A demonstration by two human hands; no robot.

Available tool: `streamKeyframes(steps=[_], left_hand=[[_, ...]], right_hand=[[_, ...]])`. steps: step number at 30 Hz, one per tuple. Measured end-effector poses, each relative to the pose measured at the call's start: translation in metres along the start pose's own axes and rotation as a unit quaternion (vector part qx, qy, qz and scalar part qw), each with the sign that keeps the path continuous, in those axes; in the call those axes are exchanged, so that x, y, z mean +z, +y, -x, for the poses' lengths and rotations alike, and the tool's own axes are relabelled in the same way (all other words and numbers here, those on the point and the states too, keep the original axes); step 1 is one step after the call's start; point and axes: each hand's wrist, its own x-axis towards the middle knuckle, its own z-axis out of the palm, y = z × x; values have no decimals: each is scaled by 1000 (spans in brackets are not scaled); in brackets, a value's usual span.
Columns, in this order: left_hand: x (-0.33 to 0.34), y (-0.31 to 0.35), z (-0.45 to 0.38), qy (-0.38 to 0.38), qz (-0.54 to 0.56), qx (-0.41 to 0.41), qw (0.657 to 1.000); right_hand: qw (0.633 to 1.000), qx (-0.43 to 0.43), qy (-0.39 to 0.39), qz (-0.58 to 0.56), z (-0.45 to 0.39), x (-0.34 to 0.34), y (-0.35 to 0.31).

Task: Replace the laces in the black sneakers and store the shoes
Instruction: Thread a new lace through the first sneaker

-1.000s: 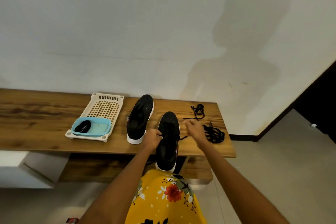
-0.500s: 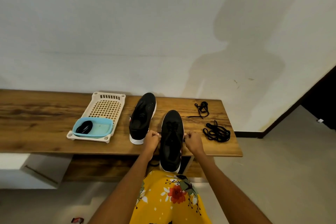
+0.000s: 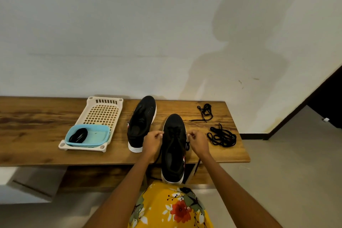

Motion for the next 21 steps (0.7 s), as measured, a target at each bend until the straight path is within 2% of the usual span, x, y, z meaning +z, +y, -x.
streamKeyframes(steps=[5, 12, 17, 21], left_hand=[[21, 1, -29, -6, -68, 70, 995], [23, -20, -36, 11, -134, 195, 972], [30, -25, -33, 57, -125, 219, 966], [35, -29, -27, 68, -113, 197, 971]], right_hand=[[998, -21, -7, -64, -20, 24, 2], [992, -36, 53, -109, -22, 45, 27], [991, -46, 60, -107, -27, 48, 31], [993, -88, 57, -49, -27, 46, 31]])
